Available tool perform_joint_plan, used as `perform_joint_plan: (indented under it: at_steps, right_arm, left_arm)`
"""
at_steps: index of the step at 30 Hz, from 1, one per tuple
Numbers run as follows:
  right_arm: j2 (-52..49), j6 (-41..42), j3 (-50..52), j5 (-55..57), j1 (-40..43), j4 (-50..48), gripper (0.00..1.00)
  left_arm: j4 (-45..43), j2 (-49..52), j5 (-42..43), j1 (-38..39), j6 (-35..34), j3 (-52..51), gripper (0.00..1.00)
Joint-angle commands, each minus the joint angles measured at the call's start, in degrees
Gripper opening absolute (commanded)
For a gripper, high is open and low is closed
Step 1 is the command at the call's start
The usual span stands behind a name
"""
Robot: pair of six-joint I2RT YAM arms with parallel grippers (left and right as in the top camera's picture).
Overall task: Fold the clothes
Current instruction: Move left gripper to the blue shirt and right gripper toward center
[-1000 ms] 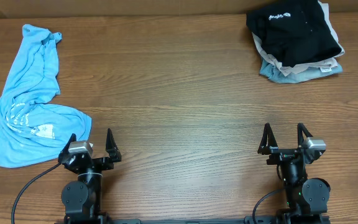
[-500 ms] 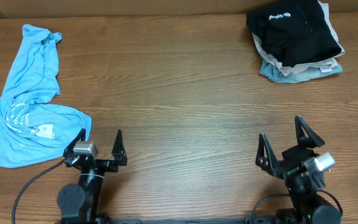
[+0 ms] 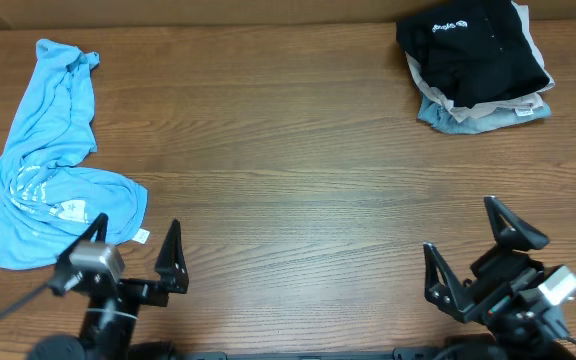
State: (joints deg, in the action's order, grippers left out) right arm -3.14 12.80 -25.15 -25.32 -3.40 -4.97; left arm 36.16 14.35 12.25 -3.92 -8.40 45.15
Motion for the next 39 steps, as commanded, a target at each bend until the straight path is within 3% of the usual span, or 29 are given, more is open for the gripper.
perform_joint_plan:
  at_steps: [1, 9, 14, 25, 27, 30, 39]
  right_arm:
    - [-5.97, -3.52, -9.46, -0.5, 0.22, 6.12, 1.0]
    - [-29.03, -7.19, -35.01, -0.5, 0.22, 31.15, 1.0]
    - [-44.04, -7.26, -46.27, -0.59, 0.2, 42.86, 1.0]
    - [-65.77, -6.84, -47.47, -9.51, 0.2, 46.75, 1.0]
    - [-69.09, -6.84, -47.47, -9.53, 0.2, 48.24, 1.0]
    - [-73.55, -6.88, -47.47, -9.51, 0.02, 50.45, 0.96]
    - [-79.95, -7.1, -47.45, -9.29, -0.31, 53.62, 0.88]
  left_arm:
    - [4.13, 9.31, 0.94, -0.57, 0.72, 9.64, 1.0]
    - [25.14, 34.95, 1.9, -0.57, 7.5, 33.9, 1.0]
    - [30.58, 47.01, -1.14, -0.57, 12.35, 39.21, 1.0]
    - [29.79, 73.13, -6.4, -0.63, 12.26, 38.97, 1.0]
    - [29.16, 77.37, -7.58, -0.68, 12.24, 38.97, 0.96]
    - [27.15, 83.21, -11.26, -0.81, 10.23, 38.97, 0.97]
    - [25.9, 94.66, -14.58, -3.15, 6.67, 38.97, 1.0]
